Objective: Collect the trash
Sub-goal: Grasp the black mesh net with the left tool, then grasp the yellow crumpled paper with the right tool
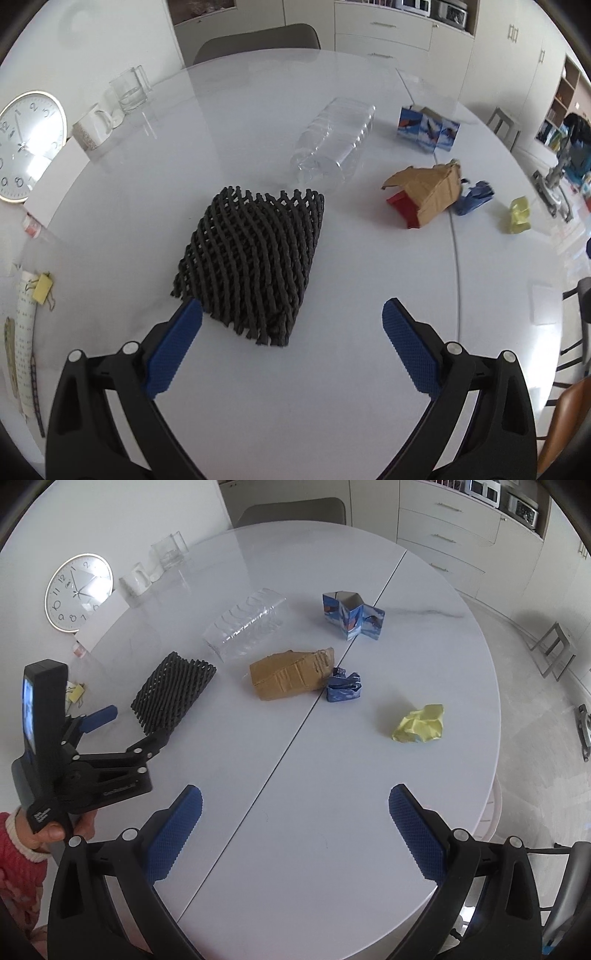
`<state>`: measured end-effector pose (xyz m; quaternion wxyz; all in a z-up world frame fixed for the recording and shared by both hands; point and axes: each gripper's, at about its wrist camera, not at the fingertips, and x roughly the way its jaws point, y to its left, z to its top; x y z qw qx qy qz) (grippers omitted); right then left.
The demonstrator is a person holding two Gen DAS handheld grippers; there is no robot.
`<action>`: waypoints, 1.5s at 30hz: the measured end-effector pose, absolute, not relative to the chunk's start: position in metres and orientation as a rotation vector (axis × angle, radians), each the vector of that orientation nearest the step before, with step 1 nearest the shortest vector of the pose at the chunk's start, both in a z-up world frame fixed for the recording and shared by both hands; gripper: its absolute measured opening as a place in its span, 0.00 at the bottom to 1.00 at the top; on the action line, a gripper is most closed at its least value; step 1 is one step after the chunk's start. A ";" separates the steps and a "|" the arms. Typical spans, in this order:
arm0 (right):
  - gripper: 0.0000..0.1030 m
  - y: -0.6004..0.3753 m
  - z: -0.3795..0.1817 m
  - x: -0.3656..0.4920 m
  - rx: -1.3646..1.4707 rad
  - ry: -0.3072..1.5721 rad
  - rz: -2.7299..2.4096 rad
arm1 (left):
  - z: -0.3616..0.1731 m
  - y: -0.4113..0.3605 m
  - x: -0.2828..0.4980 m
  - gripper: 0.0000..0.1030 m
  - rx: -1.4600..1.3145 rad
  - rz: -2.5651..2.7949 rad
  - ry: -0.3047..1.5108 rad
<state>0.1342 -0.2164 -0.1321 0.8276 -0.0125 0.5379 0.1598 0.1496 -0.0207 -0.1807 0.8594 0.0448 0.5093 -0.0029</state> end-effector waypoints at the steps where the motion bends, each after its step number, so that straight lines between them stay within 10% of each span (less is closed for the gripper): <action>1: 0.98 -0.216 -0.134 0.137 -0.028 1.146 0.342 | -0.185 -0.021 0.153 0.86 0.099 -0.009 1.075; 15: 0.98 -0.227 -0.160 0.188 -0.005 1.187 0.334 | -0.224 -0.013 0.202 0.60 0.115 -0.002 1.152; 26: 0.98 -0.248 -0.172 0.206 0.057 1.208 0.318 | -0.211 0.008 0.204 0.16 0.062 0.013 1.144; 45: 0.92 -0.315 -0.209 0.227 0.109 1.208 0.171 | -0.151 -0.033 0.164 0.13 -0.056 -0.127 1.088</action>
